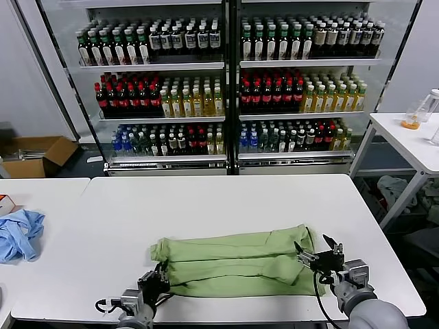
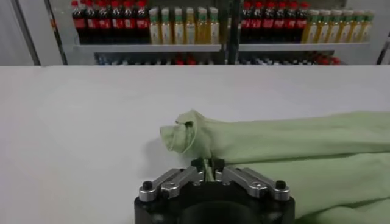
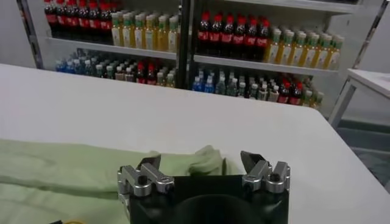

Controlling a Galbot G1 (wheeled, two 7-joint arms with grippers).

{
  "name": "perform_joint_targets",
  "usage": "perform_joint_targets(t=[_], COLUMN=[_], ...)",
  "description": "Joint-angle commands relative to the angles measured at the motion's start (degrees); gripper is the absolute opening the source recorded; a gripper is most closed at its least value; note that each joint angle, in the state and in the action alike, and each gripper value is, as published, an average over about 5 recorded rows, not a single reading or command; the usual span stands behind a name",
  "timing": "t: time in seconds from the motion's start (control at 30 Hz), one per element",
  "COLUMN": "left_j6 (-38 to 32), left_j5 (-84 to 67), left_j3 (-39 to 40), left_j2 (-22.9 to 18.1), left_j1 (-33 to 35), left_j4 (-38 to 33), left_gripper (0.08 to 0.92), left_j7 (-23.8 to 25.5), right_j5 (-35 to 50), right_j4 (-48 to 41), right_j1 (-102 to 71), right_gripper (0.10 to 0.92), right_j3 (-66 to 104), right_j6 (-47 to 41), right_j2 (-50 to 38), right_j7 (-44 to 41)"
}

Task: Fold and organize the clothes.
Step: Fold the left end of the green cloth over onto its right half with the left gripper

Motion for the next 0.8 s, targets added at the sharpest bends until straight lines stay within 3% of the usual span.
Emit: perform_joint_targets(t=[0.03, 0.33, 0.47, 0.6, 0.8], left_j6=[0.52, 1.48, 2.90, 4.69, 4.88], left_j5=[-6.57, -17.64, -24.95, -32.28, -35.40], left_j3=[-12.07, -33.62, -38.55, -37.58, -28.17], left_j2=[4.72, 12.70, 15.10, 14.32, 9.01], left_j1=[0.54, 3.61, 2.98, 1.20, 0.29], left_j4=[-2.89, -3.76, -3.84, -6.88, -14.92], left_gripper=[0.131, 0.113, 0.113, 0.113, 0.113], left_j7=[1.07, 1.82, 2.03, 2.69, 4.58], right_j5=[0.09, 0.33, 0.38, 0.33, 0.33], right_j4=[0.14, 0.40, 0.38, 0.47, 0.53], right_j1=[0.00, 0.45, 0.67, 0.71, 0.39], right_gripper=[0.823, 0.823, 0.823, 0.823, 0.823], right_j3=[0.17, 0.07, -0.19, -0.49, -0.25], right_j6=[0.21, 0.43, 0.57, 0.66, 0.89], right_j2=[-0.05, -0.19, -0.26, -0.34, -0.85], right_j7=[0.04, 0.10, 0.11, 0.15, 0.10])
